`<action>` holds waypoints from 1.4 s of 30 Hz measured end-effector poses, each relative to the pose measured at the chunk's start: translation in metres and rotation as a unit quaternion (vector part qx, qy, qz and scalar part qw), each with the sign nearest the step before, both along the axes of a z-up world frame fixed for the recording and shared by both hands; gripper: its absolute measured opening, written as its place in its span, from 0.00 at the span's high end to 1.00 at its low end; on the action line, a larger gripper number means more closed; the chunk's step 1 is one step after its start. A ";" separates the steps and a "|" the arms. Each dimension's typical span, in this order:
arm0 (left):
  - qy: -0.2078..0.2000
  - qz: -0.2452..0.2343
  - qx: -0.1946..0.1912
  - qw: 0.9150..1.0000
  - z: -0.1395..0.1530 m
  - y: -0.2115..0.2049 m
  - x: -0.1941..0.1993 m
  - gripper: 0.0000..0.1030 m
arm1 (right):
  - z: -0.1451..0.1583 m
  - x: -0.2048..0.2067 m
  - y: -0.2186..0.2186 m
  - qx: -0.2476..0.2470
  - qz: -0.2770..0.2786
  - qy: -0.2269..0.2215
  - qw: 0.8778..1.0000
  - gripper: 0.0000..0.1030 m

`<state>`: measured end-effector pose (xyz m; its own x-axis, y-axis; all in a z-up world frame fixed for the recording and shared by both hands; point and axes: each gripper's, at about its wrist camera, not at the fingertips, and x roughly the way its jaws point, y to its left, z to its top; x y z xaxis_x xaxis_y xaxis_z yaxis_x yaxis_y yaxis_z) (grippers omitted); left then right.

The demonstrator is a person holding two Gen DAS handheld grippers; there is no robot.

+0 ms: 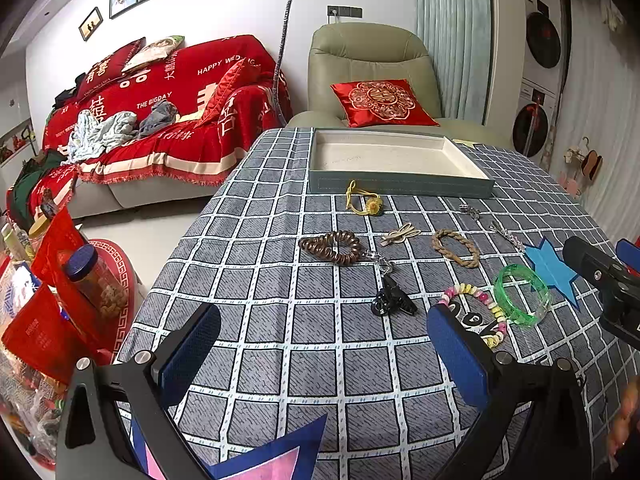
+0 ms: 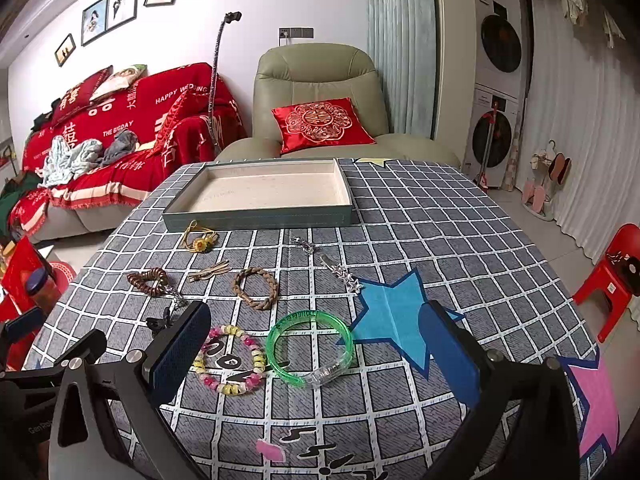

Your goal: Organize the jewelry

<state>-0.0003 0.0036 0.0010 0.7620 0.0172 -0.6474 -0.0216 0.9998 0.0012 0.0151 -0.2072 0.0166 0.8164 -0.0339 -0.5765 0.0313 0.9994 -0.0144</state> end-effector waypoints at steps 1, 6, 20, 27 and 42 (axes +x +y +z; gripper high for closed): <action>0.000 0.000 0.000 1.000 0.000 -0.001 0.000 0.00 | 0.000 0.000 0.000 0.000 0.000 0.000 1.000 0.00; 0.001 -0.001 0.000 1.000 -0.001 -0.002 0.000 0.00 | 0.000 0.000 0.000 0.000 0.000 0.000 1.000 0.00; 0.001 -0.002 0.000 1.000 -0.002 -0.003 -0.001 0.00 | 0.000 0.000 -0.001 0.001 0.000 0.000 1.000 0.00; 0.005 -0.002 0.002 1.000 -0.004 -0.004 0.000 0.00 | -0.001 -0.002 -0.002 0.005 0.000 0.003 1.000 0.00; 0.077 -0.019 -0.026 0.997 -0.020 -0.004 0.033 0.00 | -0.019 0.010 -0.029 0.011 -0.021 0.056 0.998 0.00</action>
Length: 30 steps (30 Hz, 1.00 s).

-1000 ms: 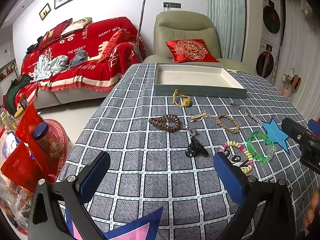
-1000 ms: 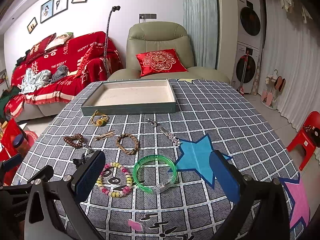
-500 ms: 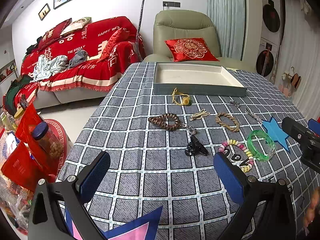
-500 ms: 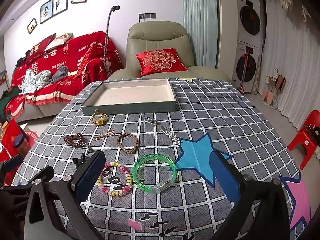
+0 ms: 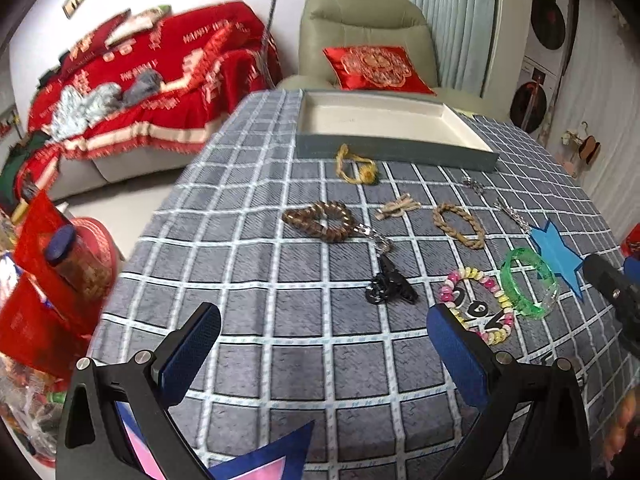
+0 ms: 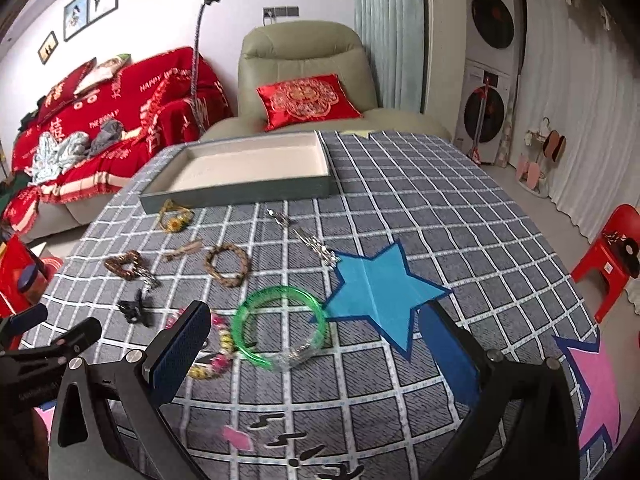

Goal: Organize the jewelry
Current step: 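Grasp the black hair clip with the left tool while the right tool grasps the green bangle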

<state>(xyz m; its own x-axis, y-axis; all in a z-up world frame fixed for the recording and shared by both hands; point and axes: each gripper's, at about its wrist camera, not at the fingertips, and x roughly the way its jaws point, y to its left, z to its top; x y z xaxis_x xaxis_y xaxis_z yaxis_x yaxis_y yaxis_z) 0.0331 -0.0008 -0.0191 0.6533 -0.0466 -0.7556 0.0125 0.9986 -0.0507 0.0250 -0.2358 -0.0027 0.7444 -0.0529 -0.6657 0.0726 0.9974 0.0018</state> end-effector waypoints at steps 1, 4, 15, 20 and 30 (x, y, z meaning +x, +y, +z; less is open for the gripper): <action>0.007 -0.005 -0.008 1.000 -0.002 -0.001 0.004 0.00 | -0.002 0.003 -0.003 0.001 -0.001 0.007 1.000 0.00; 0.025 -0.017 -0.018 0.999 -0.005 -0.006 0.015 0.00 | -0.010 0.016 -0.010 0.002 -0.002 0.035 0.999 0.00; 0.079 -0.012 -0.031 0.996 -0.021 -0.017 0.052 0.00 | -0.044 0.056 -0.020 -0.009 0.004 0.118 0.993 0.00; 0.092 -0.006 -0.026 0.995 -0.029 -0.017 0.057 0.03 | -0.054 0.068 -0.017 -0.010 0.014 0.143 0.990 0.01; 0.065 -0.029 0.008 0.997 -0.026 -0.023 0.053 0.58 | -0.053 0.072 -0.006 -0.002 0.038 0.150 0.988 0.45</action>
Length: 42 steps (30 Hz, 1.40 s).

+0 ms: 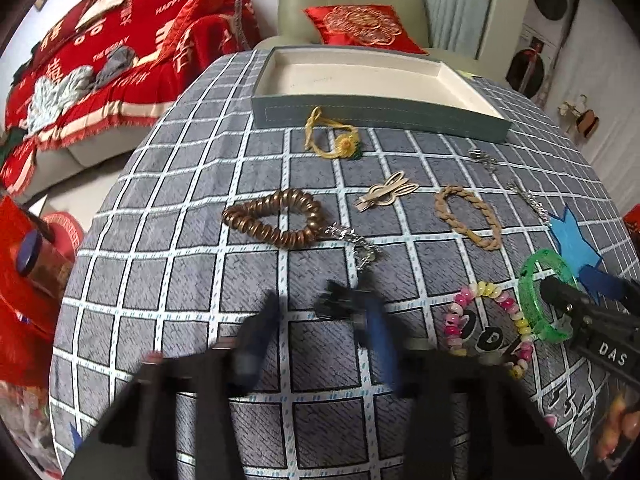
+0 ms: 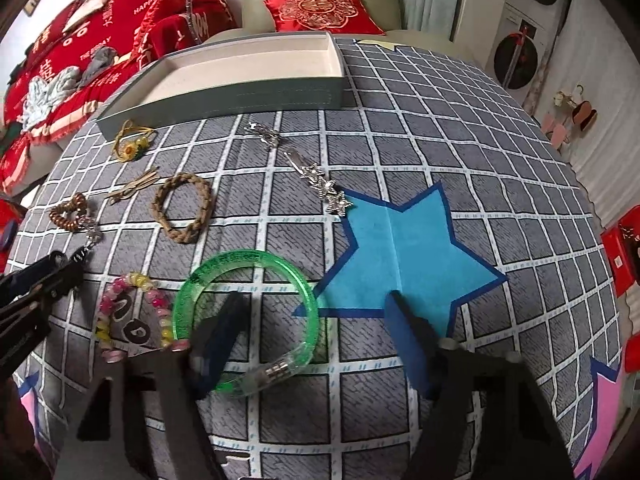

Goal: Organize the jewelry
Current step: 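Grasp the black hair clip with the left tool while the right tool grasps the green bangle, then carry the clip and bangle into the white tray and open both tools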

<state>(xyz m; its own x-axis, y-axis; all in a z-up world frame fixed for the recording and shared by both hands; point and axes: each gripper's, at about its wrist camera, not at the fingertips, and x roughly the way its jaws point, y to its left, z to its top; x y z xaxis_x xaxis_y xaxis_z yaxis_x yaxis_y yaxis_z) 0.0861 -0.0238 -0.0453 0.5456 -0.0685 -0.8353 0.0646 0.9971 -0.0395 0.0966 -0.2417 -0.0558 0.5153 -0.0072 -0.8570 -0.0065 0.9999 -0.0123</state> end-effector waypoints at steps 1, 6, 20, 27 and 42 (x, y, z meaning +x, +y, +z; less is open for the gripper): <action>0.001 -0.003 -0.004 1.000 0.001 0.001 0.000 0.58 | 0.001 -0.001 0.000 0.001 0.002 -0.001 1.000 0.60; 0.001 -0.026 -0.049 0.998 0.006 0.009 -0.004 0.61 | 0.004 -0.003 -0.005 0.027 0.000 -0.005 1.000 0.91; -0.032 -0.053 -0.098 0.993 0.052 0.030 -0.001 0.61 | 0.045 -0.001 -0.024 0.101 -0.007 -0.039 0.994 0.91; -0.048 -0.059 -0.111 0.991 0.080 0.041 0.025 0.61 | 0.070 0.026 -0.028 0.141 -0.008 -0.045 0.989 0.91; -0.095 -0.071 -0.088 0.989 0.135 0.039 0.144 0.61 | 0.112 0.170 -0.008 0.155 0.022 -0.047 0.987 0.91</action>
